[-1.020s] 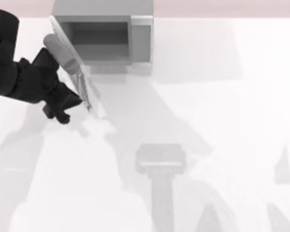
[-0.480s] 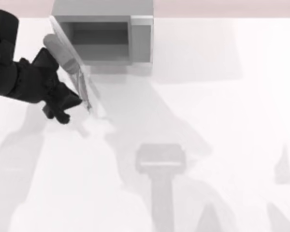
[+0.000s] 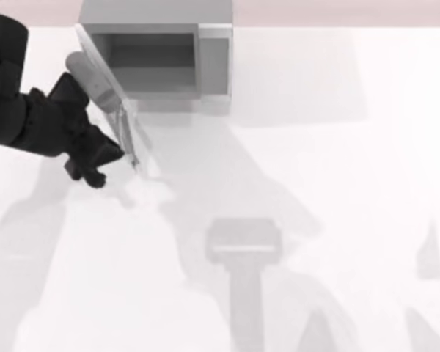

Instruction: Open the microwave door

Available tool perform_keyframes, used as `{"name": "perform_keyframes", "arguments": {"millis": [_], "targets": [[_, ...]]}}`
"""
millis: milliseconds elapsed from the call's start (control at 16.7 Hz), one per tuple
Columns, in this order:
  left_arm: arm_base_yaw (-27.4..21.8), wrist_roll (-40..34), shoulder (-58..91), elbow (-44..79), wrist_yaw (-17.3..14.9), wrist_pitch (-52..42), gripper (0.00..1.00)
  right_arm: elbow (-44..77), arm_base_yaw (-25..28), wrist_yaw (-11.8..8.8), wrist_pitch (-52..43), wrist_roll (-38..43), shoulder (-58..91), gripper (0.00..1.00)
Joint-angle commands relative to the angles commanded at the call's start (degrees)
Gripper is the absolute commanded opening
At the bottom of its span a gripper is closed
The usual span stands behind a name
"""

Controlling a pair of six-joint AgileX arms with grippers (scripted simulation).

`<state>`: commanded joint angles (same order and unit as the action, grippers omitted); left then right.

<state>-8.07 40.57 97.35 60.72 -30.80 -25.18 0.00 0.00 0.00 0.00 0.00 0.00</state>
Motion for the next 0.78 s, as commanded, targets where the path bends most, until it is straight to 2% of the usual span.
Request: {"name": "perform_keyframes", "arguments": {"millis": [420,780], "targets": [[1.9,4.7,0.8,1.4,-1.8,-2.7,0.0,0.0,0.0,0.0,0.0,0.0,0.0,1.0],[1.9,4.8,0.8,1.4,-1.8,-2.7,0.0,0.0,0.0,0.0,0.0,0.0,0.0,1.0]]}}
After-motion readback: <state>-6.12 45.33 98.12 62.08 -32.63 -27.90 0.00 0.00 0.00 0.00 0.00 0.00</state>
